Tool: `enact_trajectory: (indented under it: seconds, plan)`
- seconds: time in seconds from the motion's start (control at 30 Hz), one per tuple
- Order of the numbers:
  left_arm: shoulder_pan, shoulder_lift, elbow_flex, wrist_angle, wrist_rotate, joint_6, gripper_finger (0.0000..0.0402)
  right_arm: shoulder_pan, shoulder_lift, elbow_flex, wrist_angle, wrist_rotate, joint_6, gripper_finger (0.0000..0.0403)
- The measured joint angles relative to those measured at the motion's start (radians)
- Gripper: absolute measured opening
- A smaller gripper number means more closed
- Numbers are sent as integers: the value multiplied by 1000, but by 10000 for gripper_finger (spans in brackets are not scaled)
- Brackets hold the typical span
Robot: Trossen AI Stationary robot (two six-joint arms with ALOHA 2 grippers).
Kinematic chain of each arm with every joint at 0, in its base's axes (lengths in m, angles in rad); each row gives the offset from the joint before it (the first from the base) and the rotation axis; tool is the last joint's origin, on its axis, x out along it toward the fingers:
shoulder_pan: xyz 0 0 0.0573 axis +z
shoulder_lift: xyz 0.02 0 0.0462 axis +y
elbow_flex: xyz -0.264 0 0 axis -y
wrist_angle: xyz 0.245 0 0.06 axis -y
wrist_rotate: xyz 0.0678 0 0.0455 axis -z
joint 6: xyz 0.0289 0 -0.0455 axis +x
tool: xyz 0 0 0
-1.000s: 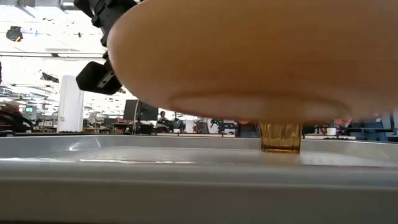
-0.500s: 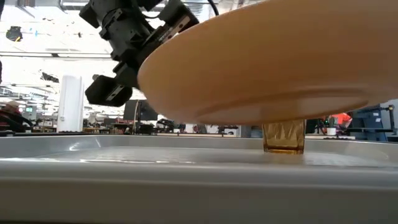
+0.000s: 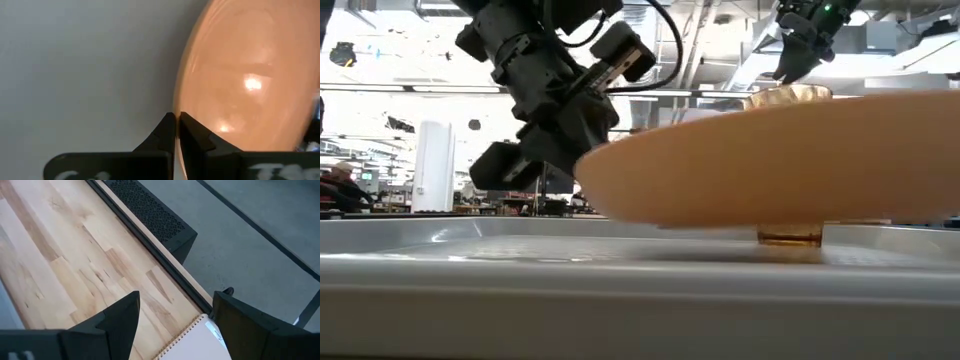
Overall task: Pick and place plate/cup/fork/spoon on tray
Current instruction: Put the orange plate on the blue serving tray
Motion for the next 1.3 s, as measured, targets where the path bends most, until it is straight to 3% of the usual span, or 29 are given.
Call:
enact_trajectory:
  seconds: [1.03, 1.3]
  plan:
    - [-37, 10, 0, 0, -80, -81, 0, 0, 0, 0, -1, 0, 13, 274]
    - [-36, 9, 0, 5, -34, -80, 34, 0, 0, 0, 0, 0, 13, 274]
